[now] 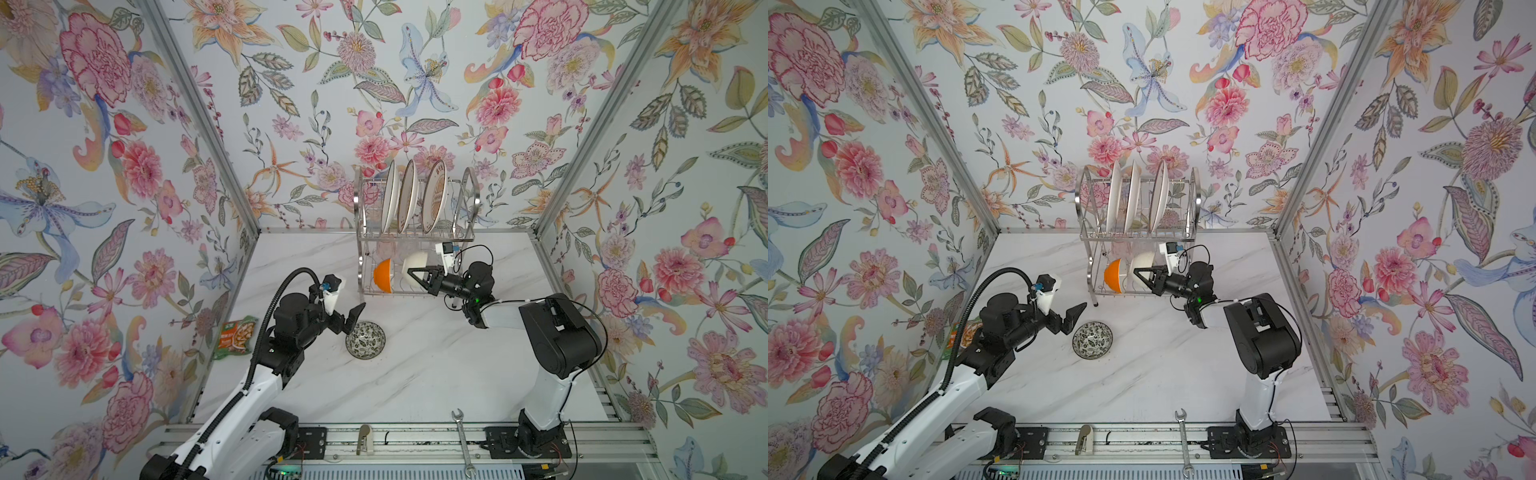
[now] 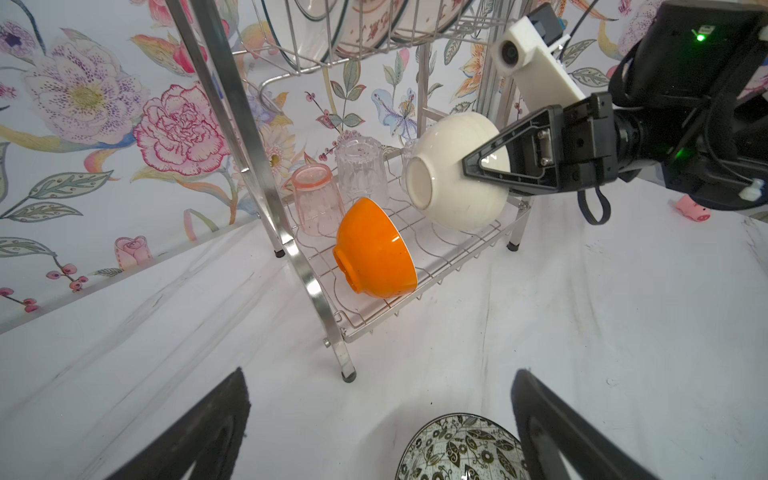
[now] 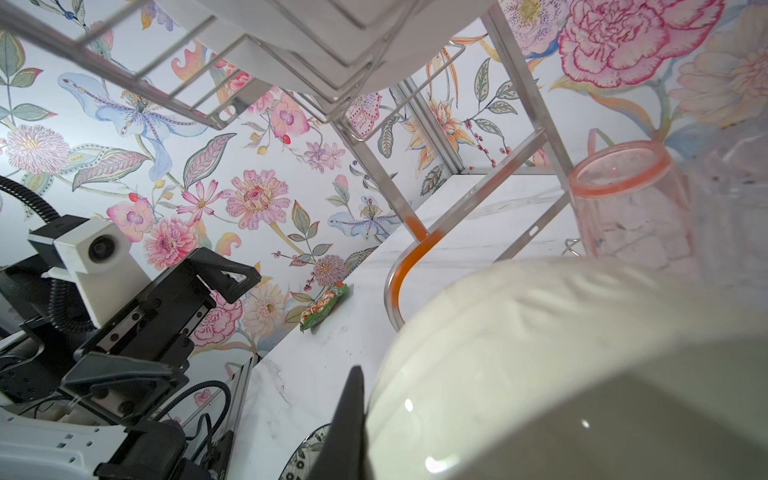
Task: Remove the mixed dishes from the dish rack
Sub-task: 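Lift the cream bowl out of the rack with the right gripper, then carry the cream bowl toward the robot over the patterned bowl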
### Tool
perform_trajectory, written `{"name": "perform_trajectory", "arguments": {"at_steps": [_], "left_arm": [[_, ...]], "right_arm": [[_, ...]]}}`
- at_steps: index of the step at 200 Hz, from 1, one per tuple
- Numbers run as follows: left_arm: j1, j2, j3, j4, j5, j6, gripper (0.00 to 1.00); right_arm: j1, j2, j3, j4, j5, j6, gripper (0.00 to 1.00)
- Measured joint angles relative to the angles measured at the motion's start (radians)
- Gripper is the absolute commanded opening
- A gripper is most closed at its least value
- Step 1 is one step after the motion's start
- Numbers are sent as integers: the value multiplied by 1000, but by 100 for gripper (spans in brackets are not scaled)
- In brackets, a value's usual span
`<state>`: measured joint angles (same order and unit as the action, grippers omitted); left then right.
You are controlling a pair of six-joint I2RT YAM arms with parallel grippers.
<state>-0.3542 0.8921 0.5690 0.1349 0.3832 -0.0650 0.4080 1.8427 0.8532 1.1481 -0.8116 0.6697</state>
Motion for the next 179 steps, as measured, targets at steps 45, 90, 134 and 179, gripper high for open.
{"name": "perform_trajectory", "arguments": {"at_steps": [45, 90, 134, 179], "left_arm": [[0, -1, 43, 0, -22, -17, 99], [0, -1, 62, 0, -67, -53, 100], [0, 3, 101, -3, -151, -79, 99], [24, 40, 182, -72, -201, -94, 99]], "right_arm": [[48, -132, -92, -94, 47, -107, 0], [131, -338, -124, -381, 116, -324, 0], [224, -563, -142, -715, 245, -544, 0], [327, -689, -144, -1012, 394, -705, 0]]}}
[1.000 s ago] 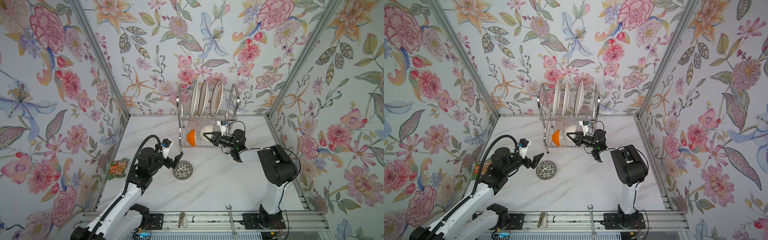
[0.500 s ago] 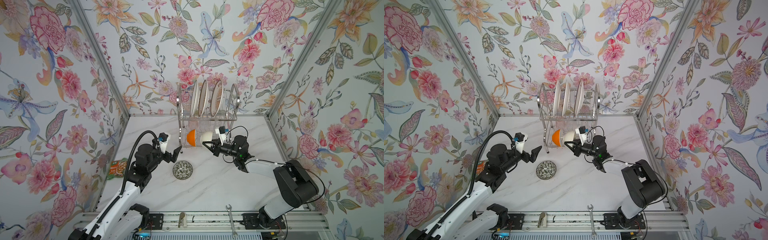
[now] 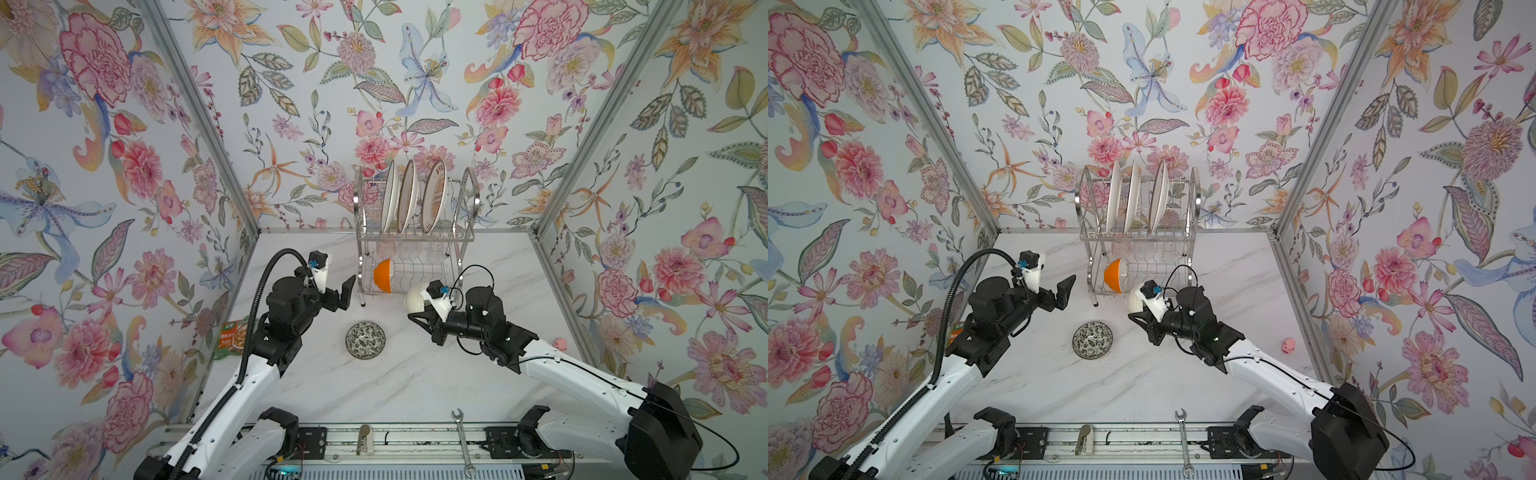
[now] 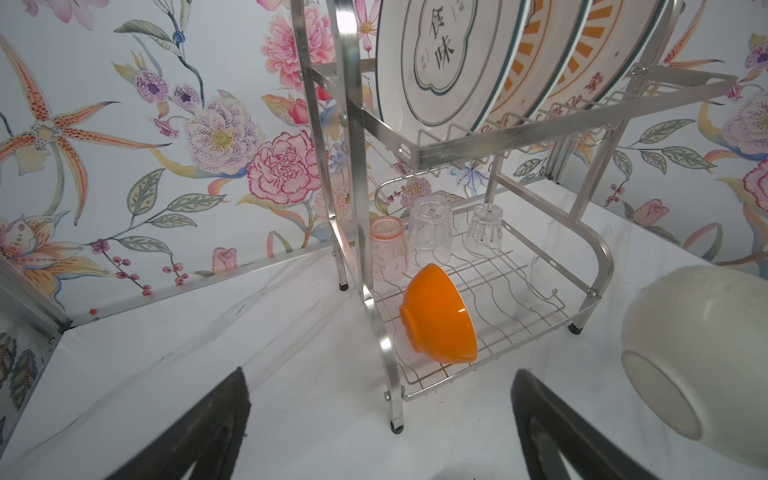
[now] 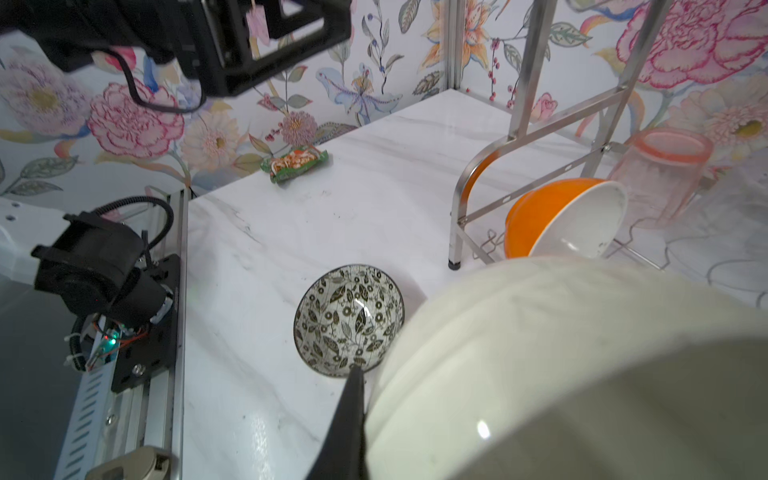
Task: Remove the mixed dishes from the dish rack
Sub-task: 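Carry the cream bowl toward the robot over the patterned bowl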
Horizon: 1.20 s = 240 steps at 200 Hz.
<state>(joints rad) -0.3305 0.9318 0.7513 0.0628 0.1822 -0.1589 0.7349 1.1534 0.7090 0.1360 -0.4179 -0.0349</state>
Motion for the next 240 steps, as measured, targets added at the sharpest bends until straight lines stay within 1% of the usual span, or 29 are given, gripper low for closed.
{"name": "perform_trajectory", "arguments": {"at_steps": [39, 60, 92, 134, 168, 195, 217, 240], "left_arm": [[69, 0, 16, -34, -6, -61, 99], [121, 0, 16, -56, -4, -99, 99], [155, 0, 17, -96, -3, -122, 99], [191, 13, 51, -187, 1, -120, 99], [222, 24, 66, -230, 0, -130, 99], [248, 27, 62, -247, 0, -143, 99], [274, 27, 52, -253, 0, -146, 99], [301, 27, 40, -259, 0, -145, 99]], "right_arm": [[77, -8, 58, -221, 95, -105, 0], [109, -8, 99, -290, 127, -151, 0], [161, 30, 188, -382, 161, -227, 0], [225, 142, 328, -519, 175, -356, 0], [268, 243, 443, -615, 176, -450, 0], [308, 361, 563, -695, 180, -523, 0], [345, 474, 671, -765, 204, -579, 0], [373, 569, 748, -825, 230, -626, 0]]}}
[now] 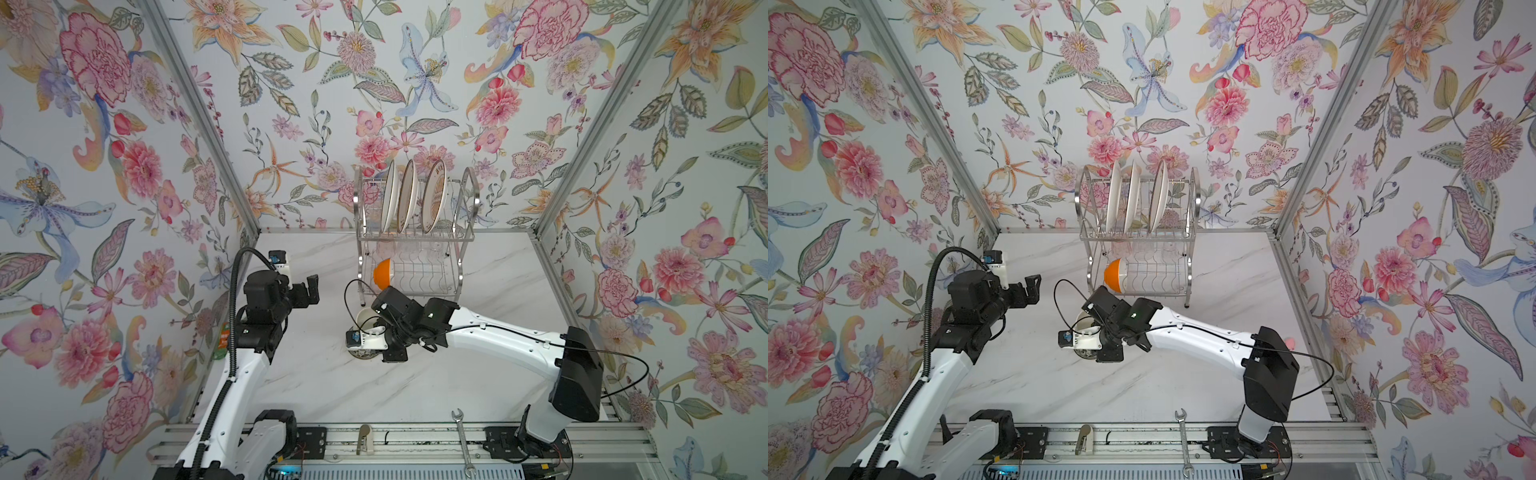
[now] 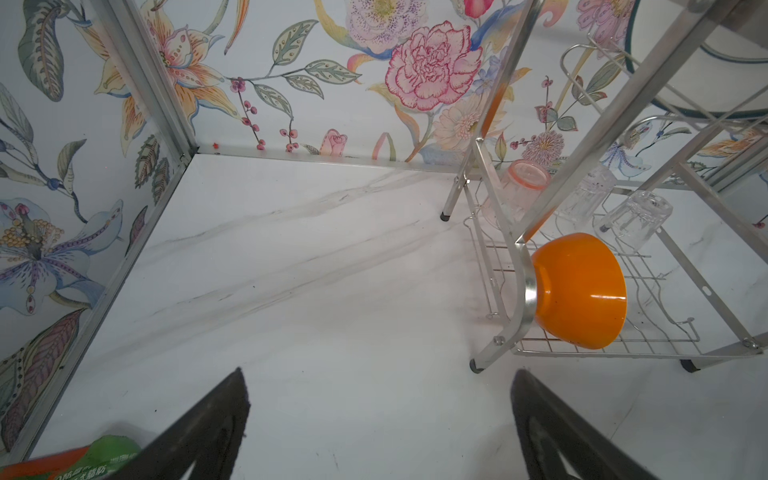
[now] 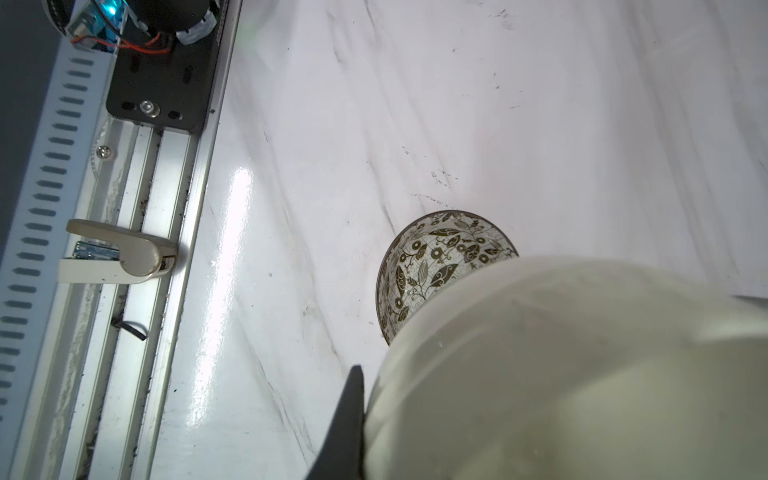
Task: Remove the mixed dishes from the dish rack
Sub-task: 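Carry the cream bowl toward the robot over the patterned bowl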
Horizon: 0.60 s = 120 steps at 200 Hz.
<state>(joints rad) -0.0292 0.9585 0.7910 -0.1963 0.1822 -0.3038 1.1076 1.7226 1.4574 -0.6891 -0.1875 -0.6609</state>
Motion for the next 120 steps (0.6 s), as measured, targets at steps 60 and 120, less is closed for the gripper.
{"name": "perform_trajectory", "arguments": {"at_steps": [60, 120], "left_arm": [[50, 38, -10, -10, 16, 1, 99], [54, 57, -15, -5, 34, 13, 99]], "right_arm": [[36, 194, 163, -125, 82, -51, 0], [41, 286, 260, -196, 152, -57, 0]]}}
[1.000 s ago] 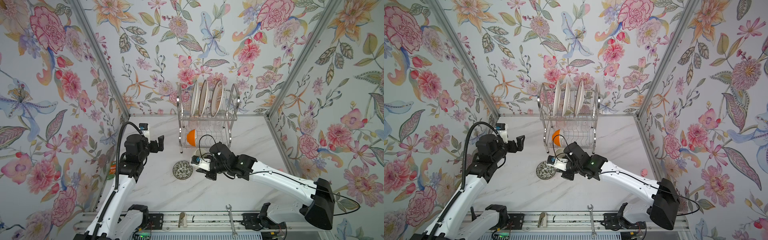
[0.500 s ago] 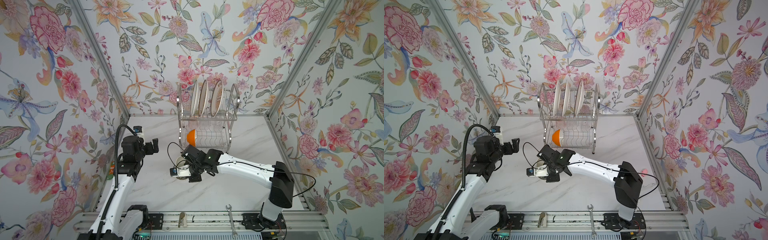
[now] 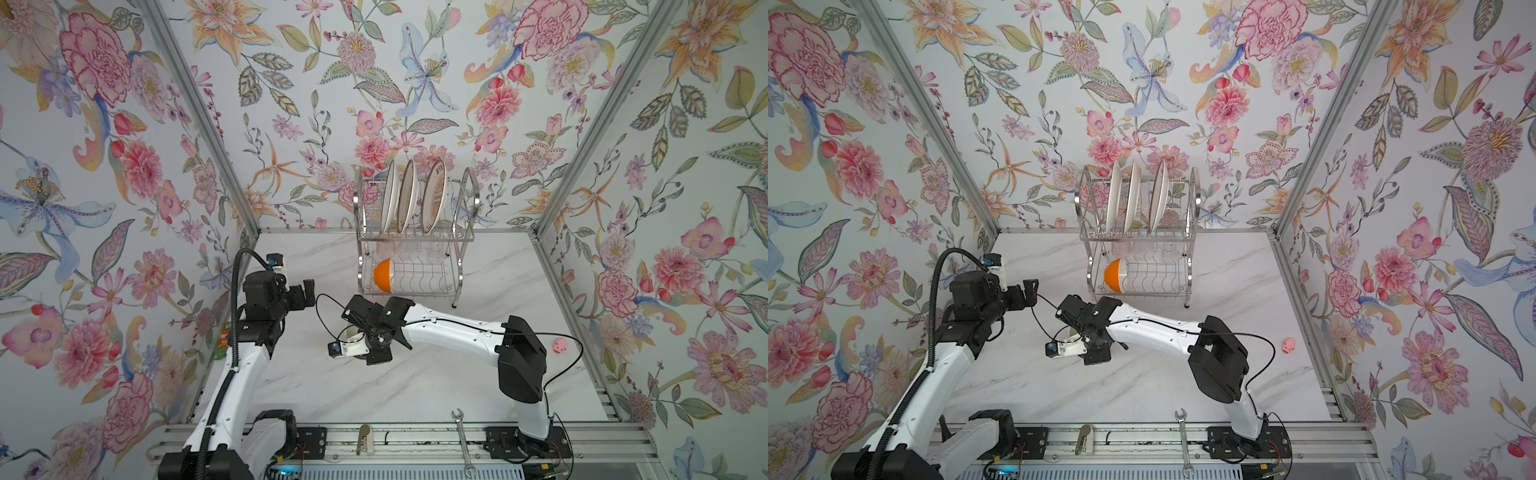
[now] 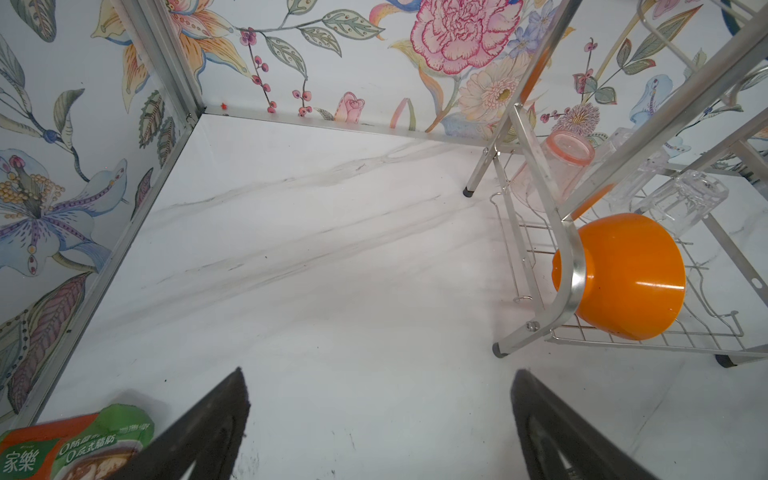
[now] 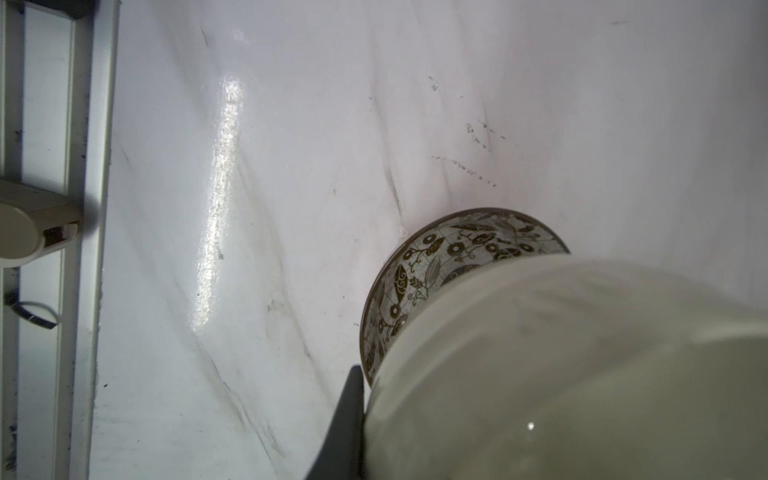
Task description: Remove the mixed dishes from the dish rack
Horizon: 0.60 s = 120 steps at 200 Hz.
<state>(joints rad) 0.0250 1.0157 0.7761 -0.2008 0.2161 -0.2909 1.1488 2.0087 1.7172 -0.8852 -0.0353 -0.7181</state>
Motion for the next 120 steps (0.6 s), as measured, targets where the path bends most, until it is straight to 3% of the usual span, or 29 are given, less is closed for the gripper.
{"name": "perform_trajectory", "arguments": {"at_steps": [41, 120], "left_arm": [[2, 6, -4, 2, 13, 13, 99], [2, 6, -4, 1, 16, 22, 99]], "right_arm": [[2, 38, 23, -21, 19, 11, 0], [2, 84, 42, -20, 26, 35, 9]]}}
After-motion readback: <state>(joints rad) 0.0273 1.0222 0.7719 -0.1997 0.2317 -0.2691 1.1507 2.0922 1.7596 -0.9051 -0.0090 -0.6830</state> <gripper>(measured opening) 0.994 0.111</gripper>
